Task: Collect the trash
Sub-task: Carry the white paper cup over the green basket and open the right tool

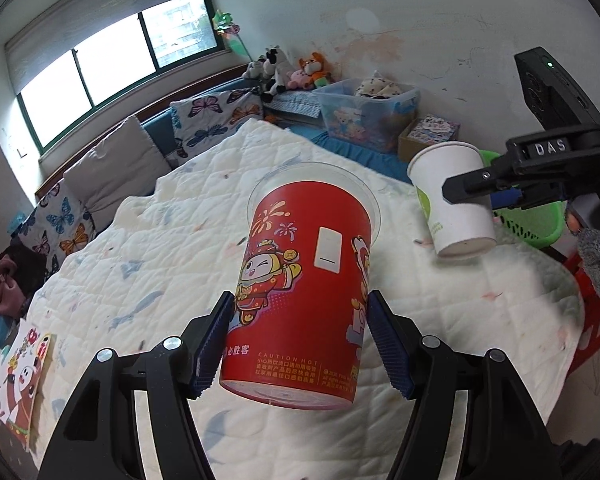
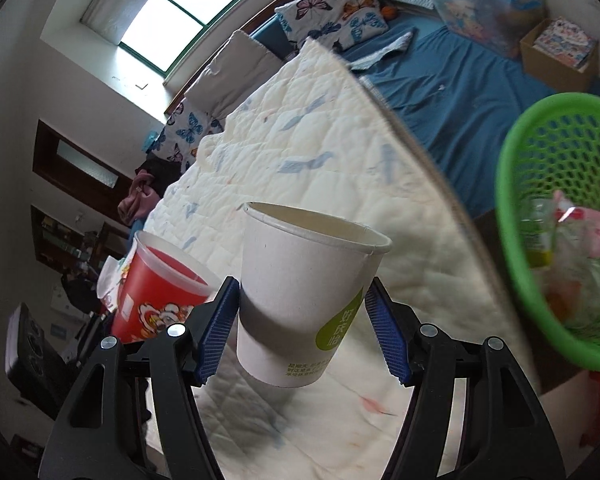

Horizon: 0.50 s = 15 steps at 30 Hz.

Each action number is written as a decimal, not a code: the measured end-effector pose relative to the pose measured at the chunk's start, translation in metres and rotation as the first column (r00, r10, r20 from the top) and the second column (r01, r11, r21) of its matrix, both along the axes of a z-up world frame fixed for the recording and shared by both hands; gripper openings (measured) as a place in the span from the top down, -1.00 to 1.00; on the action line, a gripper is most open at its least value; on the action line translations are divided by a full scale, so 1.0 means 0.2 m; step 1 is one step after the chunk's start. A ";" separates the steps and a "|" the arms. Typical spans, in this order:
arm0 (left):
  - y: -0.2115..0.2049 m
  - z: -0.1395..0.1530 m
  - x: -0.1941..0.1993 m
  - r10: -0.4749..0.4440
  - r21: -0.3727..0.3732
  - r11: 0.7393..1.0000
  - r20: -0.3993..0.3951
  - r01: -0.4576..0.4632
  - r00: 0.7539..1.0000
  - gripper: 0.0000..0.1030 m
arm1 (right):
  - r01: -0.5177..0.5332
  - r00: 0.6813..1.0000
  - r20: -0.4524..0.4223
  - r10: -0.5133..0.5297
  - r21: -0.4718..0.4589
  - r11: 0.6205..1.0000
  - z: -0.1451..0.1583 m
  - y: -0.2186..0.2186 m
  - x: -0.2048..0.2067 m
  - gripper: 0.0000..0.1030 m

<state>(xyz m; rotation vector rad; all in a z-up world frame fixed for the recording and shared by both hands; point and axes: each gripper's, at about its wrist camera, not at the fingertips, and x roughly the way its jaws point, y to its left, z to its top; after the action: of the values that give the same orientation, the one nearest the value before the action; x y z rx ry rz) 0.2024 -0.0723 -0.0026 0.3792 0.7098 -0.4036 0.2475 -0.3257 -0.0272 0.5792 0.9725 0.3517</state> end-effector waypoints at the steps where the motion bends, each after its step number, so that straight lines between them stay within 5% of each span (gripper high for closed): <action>1: -0.03 0.00 0.00 -0.007 -0.003 1.000 -0.002 0.007 1.000 -0.25 | 0.013 1.000 0.006 -0.012 -0.022 1.000 0.01 -0.05 -0.03 -0.26; 15: -0.54 0.01 0.04 -0.123 -0.044 0.992 -0.025 0.121 0.992 -0.25 | 0.191 0.982 0.031 -0.189 -0.232 0.954 -0.04 -0.64 -0.23 -0.26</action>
<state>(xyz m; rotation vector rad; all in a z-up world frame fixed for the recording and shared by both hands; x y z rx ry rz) 0.2104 -0.1800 0.0001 0.3788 0.7061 -0.5396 0.2012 -0.4540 -0.0349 0.4504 0.9264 0.0656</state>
